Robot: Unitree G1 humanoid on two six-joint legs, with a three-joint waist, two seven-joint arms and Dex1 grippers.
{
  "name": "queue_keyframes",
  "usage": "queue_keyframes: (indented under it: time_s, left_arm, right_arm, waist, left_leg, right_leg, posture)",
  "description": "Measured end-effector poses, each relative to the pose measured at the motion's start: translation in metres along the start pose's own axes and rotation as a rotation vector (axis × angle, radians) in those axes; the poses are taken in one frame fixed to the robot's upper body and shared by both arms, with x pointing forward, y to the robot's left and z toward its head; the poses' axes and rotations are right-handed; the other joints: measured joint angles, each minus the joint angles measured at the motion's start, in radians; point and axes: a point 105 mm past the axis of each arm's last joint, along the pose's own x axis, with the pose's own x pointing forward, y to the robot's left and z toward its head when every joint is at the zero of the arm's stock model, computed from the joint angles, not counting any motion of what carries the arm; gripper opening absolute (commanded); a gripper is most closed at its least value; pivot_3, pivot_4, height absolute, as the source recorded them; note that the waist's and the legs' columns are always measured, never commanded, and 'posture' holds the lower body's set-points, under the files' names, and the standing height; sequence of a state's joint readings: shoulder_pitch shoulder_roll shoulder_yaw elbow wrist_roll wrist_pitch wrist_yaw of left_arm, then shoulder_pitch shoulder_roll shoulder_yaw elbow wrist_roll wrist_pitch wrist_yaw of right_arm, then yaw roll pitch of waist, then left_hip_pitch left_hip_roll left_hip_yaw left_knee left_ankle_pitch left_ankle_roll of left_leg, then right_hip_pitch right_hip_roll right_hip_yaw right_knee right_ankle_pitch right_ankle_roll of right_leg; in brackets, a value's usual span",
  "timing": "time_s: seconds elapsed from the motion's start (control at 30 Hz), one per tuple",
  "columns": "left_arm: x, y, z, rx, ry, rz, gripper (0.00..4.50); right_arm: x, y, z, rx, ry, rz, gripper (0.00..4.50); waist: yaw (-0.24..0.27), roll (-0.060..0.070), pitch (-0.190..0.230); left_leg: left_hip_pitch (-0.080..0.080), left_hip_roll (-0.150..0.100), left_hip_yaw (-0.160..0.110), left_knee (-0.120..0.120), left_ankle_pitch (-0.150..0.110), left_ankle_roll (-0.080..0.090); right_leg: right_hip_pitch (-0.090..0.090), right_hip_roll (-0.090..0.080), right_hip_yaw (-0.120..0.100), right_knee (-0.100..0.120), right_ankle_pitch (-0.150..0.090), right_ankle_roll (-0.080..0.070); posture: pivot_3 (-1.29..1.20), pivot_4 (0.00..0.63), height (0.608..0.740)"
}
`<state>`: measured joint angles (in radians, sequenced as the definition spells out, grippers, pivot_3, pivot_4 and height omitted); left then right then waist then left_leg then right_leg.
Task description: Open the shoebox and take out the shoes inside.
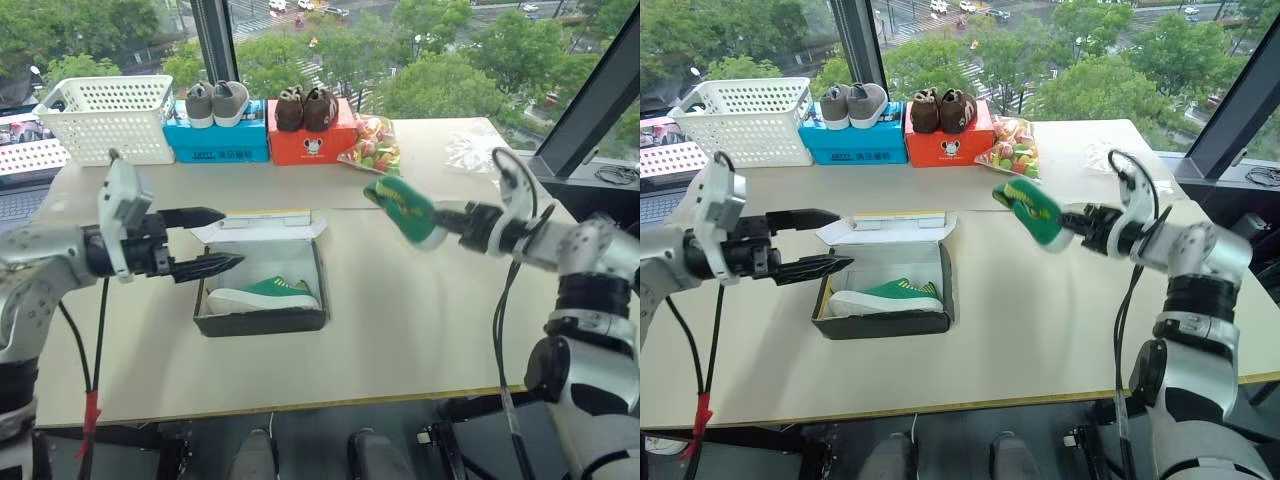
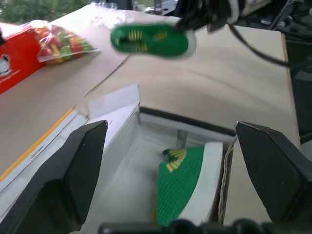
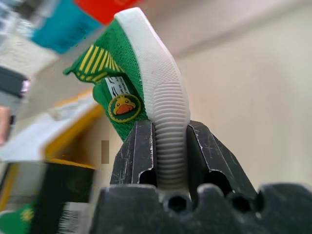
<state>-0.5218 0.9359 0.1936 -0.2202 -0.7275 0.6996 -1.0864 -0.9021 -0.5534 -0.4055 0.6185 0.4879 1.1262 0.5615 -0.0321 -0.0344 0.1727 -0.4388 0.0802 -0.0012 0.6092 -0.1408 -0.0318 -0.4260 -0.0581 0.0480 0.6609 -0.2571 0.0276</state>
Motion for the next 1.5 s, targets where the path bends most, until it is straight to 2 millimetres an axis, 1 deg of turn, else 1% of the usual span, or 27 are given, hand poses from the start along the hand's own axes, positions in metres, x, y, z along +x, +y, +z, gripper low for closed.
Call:
queue_keyframes:
  time_s: [0.03, 0.1, 0.17, 0.23, 0.27, 0.3, 0.33, 0.37, 0.4, 0.43, 0.47, 0.5, 0.53, 0.57, 0.6, 0.63, 0.7, 0.73, 0.8, 0.9, 0.97, 1.0, 1.1, 1.2, 1.37, 1.5]
  left_arm:
    - [0.005, 0.0, 0.004, 0.009, -0.008, -0.014, 4.5]
    - [0.008, 0.0, 0.007, 0.016, -0.015, -0.022, 4.5]
    - [0.013, 0.001, 0.006, 0.017, -0.01, -0.025, 4.5]
    - [0.015, 0.003, 0.002, 0.007, 0.001, -0.025, 4.5]
    - [0.017, 0.005, -0.001, 0.001, 0.012, -0.02, 4.5]
    - [0.018, 0.008, -0.002, 0.003, 0.019, -0.014, 4.5]
    - [0.018, 0.01, -0.002, 0.006, 0.019, -0.008, 4.5]
    - [0.017, 0.013, 0.0, 0.015, 0.017, 0.004, 4.5]
    - [0.017, 0.015, 0.001, 0.023, 0.016, 0.01, 4.5]
    - [0.016, 0.017, 0.002, 0.034, 0.018, 0.019, 4.5]
    - [0.015, 0.018, 0.001, 0.037, 0.025, 0.029, 4.5]
    - [0.013, 0.019, -0.001, 0.039, 0.037, 0.034, 4.5]
    - [0.011, 0.02, -0.004, 0.038, 0.053, 0.04, 4.5]
    - [0.009, 0.021, -0.006, 0.043, 0.071, 0.047, 4.5]
    - [0.004, 0.022, -0.012, 0.053, 0.104, 0.061, 4.5]
    - [-0.002, 0.025, -0.02, 0.05, 0.141, 0.08, 4.5]
    - [-0.008, 0.027, -0.029, 0.047, 0.177, 0.099, 4.5]
    - [-0.012, 0.027, -0.034, 0.043, 0.199, 0.109, 4.5]
    - [-0.019, 0.031, -0.046, 0.023, 0.237, 0.142, 4.5]
    - [-0.029, 0.032, -0.052, 0.009, 0.242, 0.191, 4.5]
    - [-0.033, 0.031, -0.05, 0.013, 0.235, 0.213, 4.5]
    - [-0.034, 0.031, -0.049, 0.016, 0.228, 0.22, 4.5]
    - [-0.036, 0.027, -0.044, 0.02, 0.2, 0.25, 4.5]
    - [-0.035, 0.02, -0.041, 0.017, 0.174, 0.256, 4.5]
    - [-0.037, 0.017, -0.037, 0.019, 0.131, 0.305, 4.5]
    - [-0.035, 0.01, -0.041, 0.011, 0.129, 0.313, 4.5]
  right_arm:
    - [0.0, -0.009, -0.003, 0.002, -0.007, -0.025, 1.41]
    - [-0.001, -0.015, 0.0, -0.012, -0.035, -0.047, 1.94]
    - [-0.011, -0.032, 0.008, -0.1, -0.06, -0.137, 2.69]
    - [-0.028, -0.053, 0.02, -0.198, -0.08, -0.257, 3.31]
    - [-0.037, -0.061, 0.028, -0.251, -0.091, -0.309, 3.73]
    - [-0.046, -0.066, 0.036, -0.32, -0.097, -0.357, 3.99]
    - [-0.052, -0.067, 0.045, -0.38, -0.103, -0.395, 4.44]
    - [-0.059, -0.065, 0.06, -0.478, -0.126, -0.434, 4.48]
    - [-0.062, -0.063, 0.069, -0.566, -0.129, -0.465, 4.48]
    - [-0.065, -0.055, 0.081, -0.697, -0.126, -0.492, 4.48]
    - [-0.062, -0.044, 0.089, -0.802, -0.122, -0.482, 4.48]
    - [-0.052, -0.02, 0.093, -0.918, -0.111, -0.405, 4.48]
    - [-0.043, -0.002, 0.091, -0.974, -0.104, -0.329, 4.48]
    - [-0.035, 0.014, 0.087, -1.008, -0.098, -0.253, 4.48]
    - [-0.018, 0.045, 0.074, -1.067, -0.077, -0.103, 4.48]
    - [-0.003, 0.085, 0.054, -1.149, -0.053, 0.085, 4.48]
    - [0.015, 0.143, 0.014, -1.239, 0.003, 0.362, 4.48]
    - [0.018, 0.16, 0.0, -1.266, 0.021, 0.448, 4.48]
    - [0.023, 0.196, -0.035, -1.308, 0.067, 0.642, 4.48]
    - [0.034, 0.229, -0.072, -1.318, 0.114, 0.81, 4.48]
    - [0.038, 0.241, -0.087, -1.323, 0.143, 0.87, 4.48]
    - [0.039, 0.243, -0.091, -1.324, 0.153, 0.881, 4.48]
    - [0.05, 0.24, -0.099, -1.346, 0.194, 0.864, 4.48]
    - [0.059, 0.238, -0.105, -1.305, 0.229, 0.858, 4.48]
    - [0.065, 0.243, -0.119, -1.224, 0.31, 0.865, 4.48]
    - [0.068, 0.247, -0.135, -1.176, 0.376, 0.885, 4.48]
  waist:
    - [0.0, 0.0, 0.0]
    - [-0.008, 0.001, 0.001]
    - [-0.01, 0.001, 0.001]
    - [-0.009, 0.001, 0.001]
    - [-0.009, 0.002, 0.002]
    - [-0.009, 0.002, 0.002]
    - [-0.01, 0.002, 0.002]
    - [-0.014, 0.002, 0.002]
    - [-0.018, 0.002, 0.002]
    - [-0.026, 0.003, 0.002]
    - [-0.034, 0.003, 0.002]
    - [-0.041, 0.003, 0.003]
    - [-0.051, 0.003, 0.003]
    - [-0.058, 0.003, 0.003]
    - [-0.065, 0.003, 0.003]
    - [-0.072, 0.003, 0.003]
    - [-0.067, 0.004, 0.003]
    - [-0.064, 0.004, 0.003]
    - [-0.052, 0.004, 0.004]
    - [-0.025, 0.003, 0.004]
    - [-0.006, 0.002, 0.004]
    - [0.0, 0.002, 0.004]
    - [0.013, 0.001, 0.004]
    - [0.015, 0.001, 0.004]
    - [0.011, 0.001, 0.004]
    - [0.011, 0.001, 0.004]
  left_leg:
    - [0.0, 0.0, 0.0, 0.0, 0.0, 0.0]
    - [0.0, -0.001, 0.0, 0.0, 0.0, 0.0]
    - [0.0, -0.001, 0.0, 0.001, 0.0, 0.0]
    - [0.0, -0.001, 0.0, 0.001, 0.0, 0.0]
    - [0.0, -0.002, 0.0, 0.001, 0.0, 0.0]
    - [0.0, -0.002, 0.0, 0.001, 0.0, 0.0]
    - [0.0, -0.002, 0.0, 0.001, 0.0, 0.0]
    - [0.0, -0.002, 0.0, 0.001, 0.0, 0.0]
    - [0.001, -0.002, 0.0, 0.001, 0.0, 0.0]
    - [0.001, -0.002, 0.001, 0.001, 0.0, 0.0]
    - [0.002, -0.002, 0.001, 0.0, 0.0, 0.0]
    - [0.003, -0.002, 0.001, -0.001, 0.0, 0.0]
    - [0.005, -0.002, 0.001, -0.001, 0.0, 0.0]
    - [0.006, -0.002, 0.001, -0.002, 0.0, 0.0]
    - [0.007, -0.002, 0.001, -0.003, 0.0, 0.0]
    - [0.01, -0.001, 0.002, -0.003, -0.001, 0.001]
    - [0.009, -0.001, 0.001, -0.002, -0.001, 0.001]
    - [0.009, -0.001, 0.001, -0.002, -0.001, 0.001]
    - [0.006, -0.001, 0.001, -0.001, -0.001, 0.001]
    - [0.001, -0.002, 0.001, 0.002, -0.001, 0.0]
    - [0.0, -0.002, 0.001, 0.003, -0.001, 0.0]
    - [0.0, -0.002, 0.001, 0.004, -0.001, 0.0]
    - [0.0, -0.002, 0.001, 0.004, -0.001, 0.0]
    - [0.0, -0.002, 0.001, 0.004, -0.001, 0.0]
    - [0.0, -0.002, 0.001, 0.003, -0.001, 0.0]
    - [0.0, -0.002, 0.001, 0.003, -0.001, 0.0]
  right_leg:
    - [0.0, 0.0, 0.0, 0.0, 0.0, 0.0]
    - [0.0, 0.0, 0.001, 0.0, 0.0, 0.001]
    - [0.001, 0.0, 0.001, 0.0, 0.0, 0.002]
    - [0.001, -0.001, 0.001, 0.0, -0.001, 0.002]
    - [0.0, -0.001, 0.001, 0.0, -0.001, 0.003]
    - [0.001, -0.001, 0.001, 0.0, -0.001, 0.003]
    - [0.0, -0.001, 0.001, 0.0, -0.001, 0.003]
    - [0.0, -0.001, 0.002, 0.0, -0.002, 0.005]
    - [0.0, -0.001, 0.003, -0.001, -0.002, 0.005]
    - [0.0, 0.0, 0.003, 0.0, -0.002, 0.005]
    - [0.0, 0.0, 0.004, 0.0, -0.003, 0.007]
    - [0.0, 0.0, 0.005, 0.0, -0.003, 0.008]
    - [0.0, 0.002, 0.008, 0.001, -0.003, 0.008]
    - [0.0, 0.002, 0.009, 0.002, -0.003, 0.008]
    - [0.0, 0.003, 0.01, 0.003, -0.003, 0.008]
    - [0.001, 0.005, 0.013, 0.004, -0.003, 0.007]
    - [0.0, 0.005, 0.013, 0.005, -0.003, 0.008]
    - [0.0, 0.004, 0.013, 0.004, -0.003, 0.007]
    - [0.0, 0.004, 0.012, 0.003, -0.003, 0.007]
    - [-0.002, 0.004, 0.012, 0.003, -0.001, 0.004]
    - [-0.002, 0.004, 0.012, 0.003, -0.001, 0.004]
    - [-0.002, 0.004, 0.012, 0.003, -0.001, 0.004]
    - [-0.002, 0.004, 0.012, 0.003, -0.001, 0.004]
    - [-0.002, 0.004, 0.012, 0.003, -0.001, 0.004]
    - [-0.003, 0.004, 0.012, 0.003, -0.001, 0.004]
    - [-0.002, 0.004, 0.012, 0.004, -0.001, 0.004]
  posture:
    - [0.0, 0.15, 0.74]
    - [0.0, 0.15, 0.74]
    - [0.0, 0.15, 0.74]
    - [0.0, 0.15, 0.74]
    - [0.0, 0.15, 0.74]
    - [0.0, 0.15, 0.74]
    - [0.0, 0.15, 0.74]
    - [0.0, 0.15, 0.74]
    - [0.0, 0.15, 0.74]
    - [0.0, 0.15, 0.74]
    - [0.0, 0.15, 0.74]
    - [0.0, 0.15, 0.74]
    - [0.0, 0.15, 0.74]
    - [0.0, 0.15, 0.74]
    - [0.0, 0.15, 0.74]
    - [0.0, 0.15, 0.74]
    - [0.0, 0.15, 0.74]
    - [0.0, 0.15, 0.74]
    - [0.0, 0.15, 0.74]
    - [0.0, 0.15, 0.74]
    - [0.0, 0.15, 0.74]
    - [0.0, 0.15, 0.74]
    - [0.0, 0.15, 0.74]
    - [0.0, 0.15, 0.74]
    - [0.0, 0.15, 0.74]
    - [0.0, 0.15, 0.74]
